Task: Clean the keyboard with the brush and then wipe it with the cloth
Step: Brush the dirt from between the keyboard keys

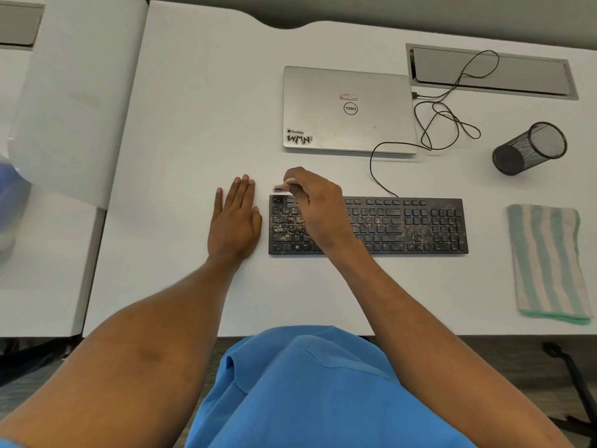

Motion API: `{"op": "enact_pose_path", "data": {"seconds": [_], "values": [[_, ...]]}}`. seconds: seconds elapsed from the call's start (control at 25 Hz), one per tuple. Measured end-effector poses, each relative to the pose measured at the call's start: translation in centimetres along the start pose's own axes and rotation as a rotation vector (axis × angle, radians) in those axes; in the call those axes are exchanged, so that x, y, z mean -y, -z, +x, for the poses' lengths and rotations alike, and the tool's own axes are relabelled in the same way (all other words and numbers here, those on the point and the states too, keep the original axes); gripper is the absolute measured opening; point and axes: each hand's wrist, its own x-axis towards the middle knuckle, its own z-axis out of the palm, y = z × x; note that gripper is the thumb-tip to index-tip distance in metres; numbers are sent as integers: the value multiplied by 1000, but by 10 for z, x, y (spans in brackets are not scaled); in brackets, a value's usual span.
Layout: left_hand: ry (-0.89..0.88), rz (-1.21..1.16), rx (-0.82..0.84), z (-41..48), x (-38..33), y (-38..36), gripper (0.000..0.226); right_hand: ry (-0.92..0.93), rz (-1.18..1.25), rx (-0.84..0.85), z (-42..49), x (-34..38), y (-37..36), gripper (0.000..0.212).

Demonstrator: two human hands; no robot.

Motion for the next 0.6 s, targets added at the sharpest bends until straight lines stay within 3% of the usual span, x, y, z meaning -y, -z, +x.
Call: {"op": "enact_pose_path", "data": {"seconds": [0.24, 0.36, 0.44, 0.6], "values": [[-1, -18, -8, 0, 1, 1, 63, -1, -29, 125, -8, -1, 1, 17], [3, -19, -10, 0, 0, 0, 63, -12, -126, 36, -8, 1, 5, 23], [5, -22, -14, 0, 0, 1, 62, -5, -117, -21, -7, 1, 8, 15], [8, -21, -15, 0, 0, 2, 62, -10, -4, 118, -8, 0, 8, 11]]}}
